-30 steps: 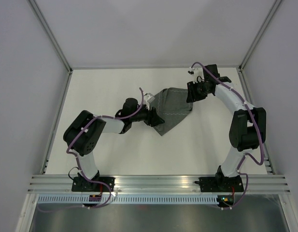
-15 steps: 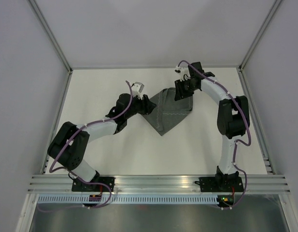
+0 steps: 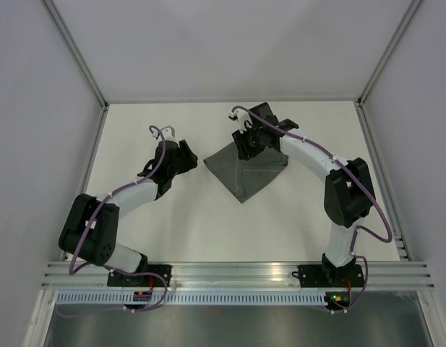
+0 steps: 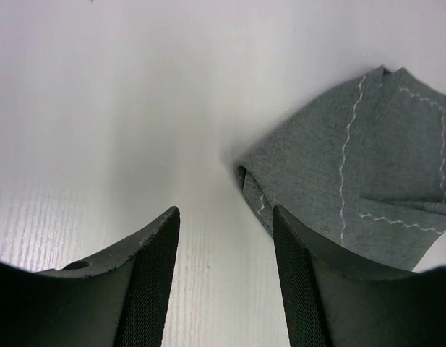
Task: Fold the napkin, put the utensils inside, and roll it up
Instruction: Roll the napkin with the utensil
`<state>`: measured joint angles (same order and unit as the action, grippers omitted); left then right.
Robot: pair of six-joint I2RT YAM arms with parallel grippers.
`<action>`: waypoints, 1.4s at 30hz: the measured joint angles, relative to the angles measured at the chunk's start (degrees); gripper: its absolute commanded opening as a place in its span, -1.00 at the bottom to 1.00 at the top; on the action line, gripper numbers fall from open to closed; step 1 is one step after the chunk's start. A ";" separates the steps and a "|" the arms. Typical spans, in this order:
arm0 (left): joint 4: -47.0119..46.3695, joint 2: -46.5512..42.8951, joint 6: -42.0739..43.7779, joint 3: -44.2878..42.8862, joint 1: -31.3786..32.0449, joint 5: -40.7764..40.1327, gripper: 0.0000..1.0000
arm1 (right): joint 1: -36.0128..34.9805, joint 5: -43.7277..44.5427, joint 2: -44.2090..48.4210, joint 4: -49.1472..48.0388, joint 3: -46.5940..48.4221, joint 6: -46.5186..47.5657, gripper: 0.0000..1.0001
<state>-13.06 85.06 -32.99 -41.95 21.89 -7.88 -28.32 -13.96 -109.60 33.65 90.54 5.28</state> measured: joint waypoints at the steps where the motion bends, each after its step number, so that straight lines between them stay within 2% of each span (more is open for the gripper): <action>1: 0.96 -0.59 -0.31 -0.59 -0.15 -0.31 0.21 | -1.20 1.09 1.11 -0.26 -0.46 0.00 -0.13; 9: 4.94 -5.25 -2.14 -5.31 -4.07 -0.52 0.24 | -12.37 8.46 2.51 -2.84 -2.19 -0.07 -0.19; 19: 7.37 -6.99 -2.16 -8.33 -6.32 1.40 0.25 | -18.40 18.21 -2.91 -4.94 -3.98 0.72 -0.35; 42: 6.97 -6.14 -2.14 -8.33 -8.74 5.73 0.24 | -22.97 30.16 -8.92 -8.92 -4.59 1.75 -0.07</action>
<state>-6.09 78.91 -35.14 -50.28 13.15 -2.15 -51.29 16.21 -118.52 24.73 85.95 7.03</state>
